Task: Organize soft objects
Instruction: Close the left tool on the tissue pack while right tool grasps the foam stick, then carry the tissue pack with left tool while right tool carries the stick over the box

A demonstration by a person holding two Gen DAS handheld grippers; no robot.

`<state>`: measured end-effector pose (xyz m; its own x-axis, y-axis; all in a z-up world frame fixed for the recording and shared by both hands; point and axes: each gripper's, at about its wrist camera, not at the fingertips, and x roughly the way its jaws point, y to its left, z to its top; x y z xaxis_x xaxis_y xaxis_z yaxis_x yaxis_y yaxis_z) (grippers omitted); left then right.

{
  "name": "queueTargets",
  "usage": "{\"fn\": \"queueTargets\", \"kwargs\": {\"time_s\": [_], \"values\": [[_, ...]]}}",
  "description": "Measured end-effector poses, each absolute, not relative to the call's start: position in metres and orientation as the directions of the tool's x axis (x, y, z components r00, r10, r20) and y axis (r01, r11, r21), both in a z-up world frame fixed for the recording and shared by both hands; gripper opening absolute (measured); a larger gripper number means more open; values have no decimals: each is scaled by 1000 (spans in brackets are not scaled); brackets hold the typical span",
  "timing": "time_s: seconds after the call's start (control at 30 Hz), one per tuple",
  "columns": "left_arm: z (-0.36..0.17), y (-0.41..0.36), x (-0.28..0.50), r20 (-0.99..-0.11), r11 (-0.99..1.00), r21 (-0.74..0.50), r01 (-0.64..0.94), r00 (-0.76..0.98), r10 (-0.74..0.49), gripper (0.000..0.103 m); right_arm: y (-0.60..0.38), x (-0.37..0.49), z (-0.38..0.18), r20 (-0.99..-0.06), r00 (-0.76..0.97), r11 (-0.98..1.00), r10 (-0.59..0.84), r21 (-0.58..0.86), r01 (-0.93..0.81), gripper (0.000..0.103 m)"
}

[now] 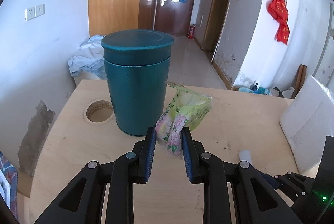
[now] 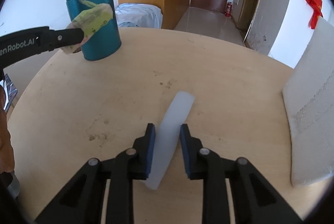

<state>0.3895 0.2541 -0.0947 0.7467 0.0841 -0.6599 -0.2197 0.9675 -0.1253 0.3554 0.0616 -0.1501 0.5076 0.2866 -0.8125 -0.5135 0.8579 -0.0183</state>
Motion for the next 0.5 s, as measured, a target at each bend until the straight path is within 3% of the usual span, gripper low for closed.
{"fn": "queueTargets", "kwargs": {"time_s": [0.5], "values": [[-91, 249, 381, -645, 970, -131, -204, 761, 73, 27, 45, 343, -134, -784, 501, 843, 368, 54, -535, 23]]}}
